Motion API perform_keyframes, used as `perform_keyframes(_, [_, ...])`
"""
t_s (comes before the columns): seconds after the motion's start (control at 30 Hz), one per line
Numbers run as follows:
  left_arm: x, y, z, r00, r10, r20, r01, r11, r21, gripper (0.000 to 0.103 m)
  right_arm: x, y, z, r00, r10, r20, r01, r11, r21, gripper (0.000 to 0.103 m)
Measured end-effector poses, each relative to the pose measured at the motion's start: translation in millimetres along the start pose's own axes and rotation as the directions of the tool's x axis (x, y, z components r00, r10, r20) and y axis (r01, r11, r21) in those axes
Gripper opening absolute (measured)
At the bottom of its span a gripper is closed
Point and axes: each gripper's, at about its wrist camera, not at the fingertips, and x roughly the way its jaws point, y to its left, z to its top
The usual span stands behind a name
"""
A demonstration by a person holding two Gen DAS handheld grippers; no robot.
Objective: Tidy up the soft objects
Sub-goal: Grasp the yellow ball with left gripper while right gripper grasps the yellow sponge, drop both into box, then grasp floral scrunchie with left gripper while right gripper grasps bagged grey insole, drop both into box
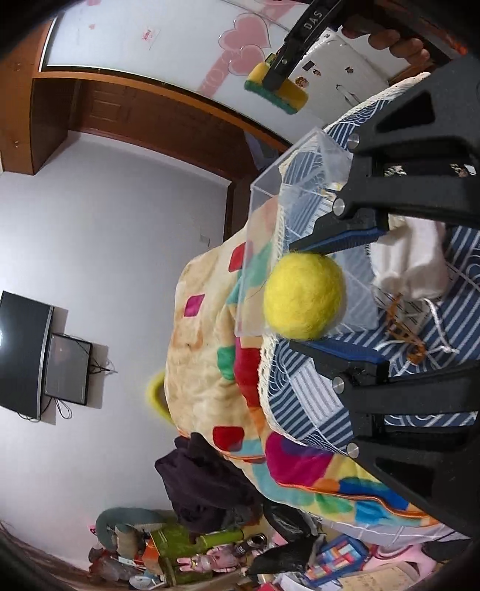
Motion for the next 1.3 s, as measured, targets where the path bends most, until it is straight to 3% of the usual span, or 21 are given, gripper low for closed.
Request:
perform_keyframes(0.3, [43.3, -2.5, 21.2, 0.993, -0.054, -0.1, 0.055, 0.998, 0.004, 0.043, 39.4, 3.0, 4.9, 0.998, -0.015, -0.068, 0.013, 1.0, -0.022, 0.032])
perform_keyframes(0.7, [95.0, -18.5, 13.0, 0.973, 0.006, -0.23, 0.017, 0.995, 0.099, 0.043, 84.7, 5.3, -17.6, 0.972, -0.022, -0.233, 0.007, 0.998, -0.068, 0.032])
perform_keyframes(0.93, [104.6, -22.0, 10.4, 0.969, 0.007, -0.246, 0.019, 0.994, 0.103, 0.045, 91.6, 4.5, -22.5, 0.957, -0.016, -0.291, -0.007, 0.997, -0.079, 0.033])
perform_keyframes(1.0, [104.4, -22.5, 10.4, 0.968, 0.003, -0.251, 0.022, 0.995, 0.096, 0.047, 92.7, 5.4, -20.1, 0.954, -0.016, -0.298, -0.011, 0.996, -0.088, 0.035])
perform_keyframes(1.07, [102.7, -22.6, 11.3, 0.969, 0.004, -0.247, 0.02, 0.995, 0.095, 0.053, 91.4, 7.6, -20.1, 0.954, -0.022, -0.298, -0.008, 0.995, -0.1, 0.05])
perform_keyframes(1.17, [93.7, -24.0, 13.6, 0.974, 0.001, -0.226, 0.022, 0.995, 0.098, 0.055, 84.8, 11.0, -17.5, 0.965, -0.034, -0.259, 0.003, 0.993, -0.122, 0.06])
perform_keyframes(1.3, [74.2, -25.8, 18.9, 0.983, -0.005, -0.183, 0.024, 0.994, 0.106, 0.062, 75.6, 14.4, -12.1, 0.974, -0.042, -0.22, 0.011, 0.99, -0.14, 0.062])
